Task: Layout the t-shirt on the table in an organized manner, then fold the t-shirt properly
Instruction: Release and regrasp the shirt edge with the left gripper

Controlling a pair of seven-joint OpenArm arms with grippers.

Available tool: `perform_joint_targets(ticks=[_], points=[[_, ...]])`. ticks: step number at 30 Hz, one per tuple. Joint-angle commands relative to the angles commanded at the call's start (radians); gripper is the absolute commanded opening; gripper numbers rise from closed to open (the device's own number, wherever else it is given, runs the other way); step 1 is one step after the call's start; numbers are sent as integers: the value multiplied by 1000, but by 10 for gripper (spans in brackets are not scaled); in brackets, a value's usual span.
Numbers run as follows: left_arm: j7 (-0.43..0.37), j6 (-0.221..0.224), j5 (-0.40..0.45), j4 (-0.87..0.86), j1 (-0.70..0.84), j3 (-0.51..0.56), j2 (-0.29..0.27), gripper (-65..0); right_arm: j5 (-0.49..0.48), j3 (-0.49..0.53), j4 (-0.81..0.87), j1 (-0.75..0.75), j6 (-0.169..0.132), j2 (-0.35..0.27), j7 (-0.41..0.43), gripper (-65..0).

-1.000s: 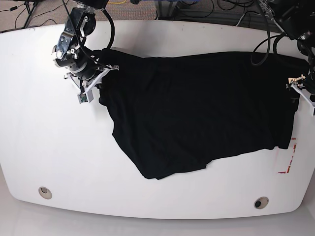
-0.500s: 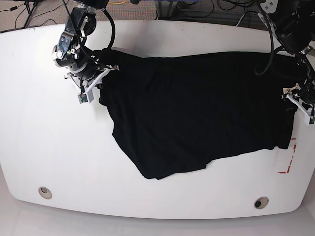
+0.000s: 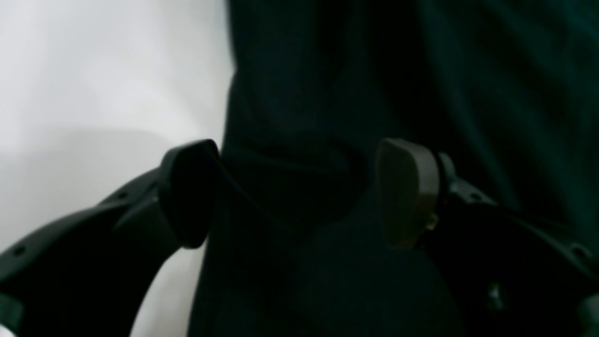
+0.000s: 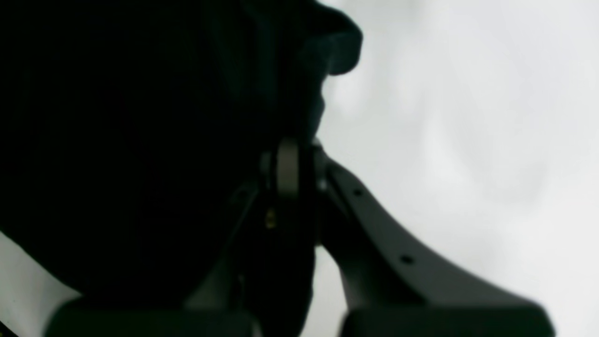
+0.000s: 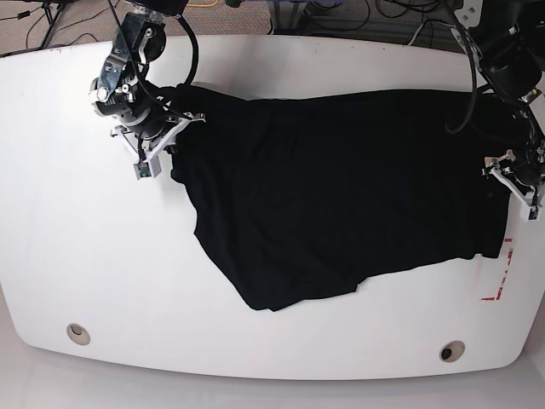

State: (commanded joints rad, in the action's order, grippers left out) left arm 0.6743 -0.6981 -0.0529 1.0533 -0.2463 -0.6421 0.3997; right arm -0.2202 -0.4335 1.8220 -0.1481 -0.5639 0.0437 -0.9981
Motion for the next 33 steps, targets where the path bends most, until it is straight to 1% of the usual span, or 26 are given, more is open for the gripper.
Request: perform_joint_targets(ticks=[2,7,8,9,10,12,15,16,23,28,33], points=[[2,0,0,-3,2,0,14,-250,0,-2,0,0,0,0,0,-626],[2,0,0,-3,3,0,15,-333,0,-2,0,0,0,-2,0,-626],[0,0,0,-3,5,0,17,-360,0,-2,0,0,0,-2,0,-626],[0,0,0,-3,5,0,17,-403,0,-2,0,0,0,-2,0,-626],[-2,0,0,-3,5,0,18,-432,0,-2,0,0,0,-2,0,-626],[-2,0,0,-3,5,0,18,-533,0,0,0,0,0,-2,0,-626],[-2,0,0,-3,5,0,20,-633,0,0,0,0,0,-2,0,-626],[-2,0,0,-3,5,0,20,-649,0,0,0,0,0,-2,0,-626],[2,0,-2,6,6,-5,20,-650,0,3,0,0,0,0,0,-626],[9,0,0,110,32,-25,20,-650,-2,3,0,0,0,0,0,-626],[78,0,0,229,68,-38,18,-650,-2,2,0,0,0,-2,0,-626]])
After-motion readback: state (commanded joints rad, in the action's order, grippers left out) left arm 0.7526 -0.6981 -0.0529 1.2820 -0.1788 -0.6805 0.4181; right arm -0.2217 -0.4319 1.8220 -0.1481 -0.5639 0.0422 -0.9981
